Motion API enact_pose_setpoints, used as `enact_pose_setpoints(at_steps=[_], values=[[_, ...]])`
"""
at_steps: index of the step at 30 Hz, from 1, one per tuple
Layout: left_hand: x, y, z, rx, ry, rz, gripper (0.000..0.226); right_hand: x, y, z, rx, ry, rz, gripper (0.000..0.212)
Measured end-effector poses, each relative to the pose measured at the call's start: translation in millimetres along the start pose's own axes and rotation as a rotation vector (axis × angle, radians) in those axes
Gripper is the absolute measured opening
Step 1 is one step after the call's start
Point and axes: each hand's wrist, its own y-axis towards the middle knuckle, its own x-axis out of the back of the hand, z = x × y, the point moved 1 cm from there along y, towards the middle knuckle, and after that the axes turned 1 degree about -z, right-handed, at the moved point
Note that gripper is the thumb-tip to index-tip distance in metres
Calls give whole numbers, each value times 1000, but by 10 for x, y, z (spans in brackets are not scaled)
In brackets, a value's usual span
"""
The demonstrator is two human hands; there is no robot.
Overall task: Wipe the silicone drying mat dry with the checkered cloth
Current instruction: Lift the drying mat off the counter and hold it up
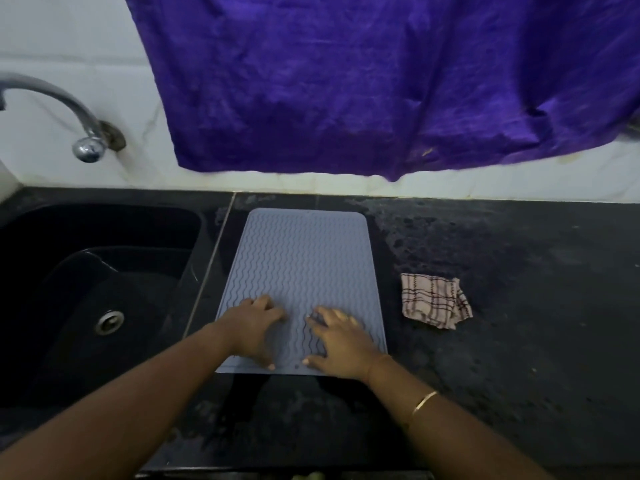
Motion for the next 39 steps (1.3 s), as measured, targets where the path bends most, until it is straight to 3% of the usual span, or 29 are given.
enact_pose_setpoints(at_steps=[15, 23, 30, 34, 36, 39], values=[[-231, -81, 51, -102, 231, -159, 98, -147, -34, 173, -74, -138, -87, 64], [-256, -62, 68, -195, 121, -362, 48, -124, 66, 210, -110, -86, -169, 50], [-65, 33, 1, -81, 138, -451, 24, 116, 265, 285, -289, 11, -327, 26], [170, 97, 61, -35, 75, -533, 21, 285, 399, 326, -307, -67, -445, 39], [386, 92, 81, -14, 46, -563, 22, 433, 449, 334, -294, -187, -548, 56], [734, 85, 116, -12, 62, -628, 19, 667, 502, 316, -232, -374, -555, 87]])
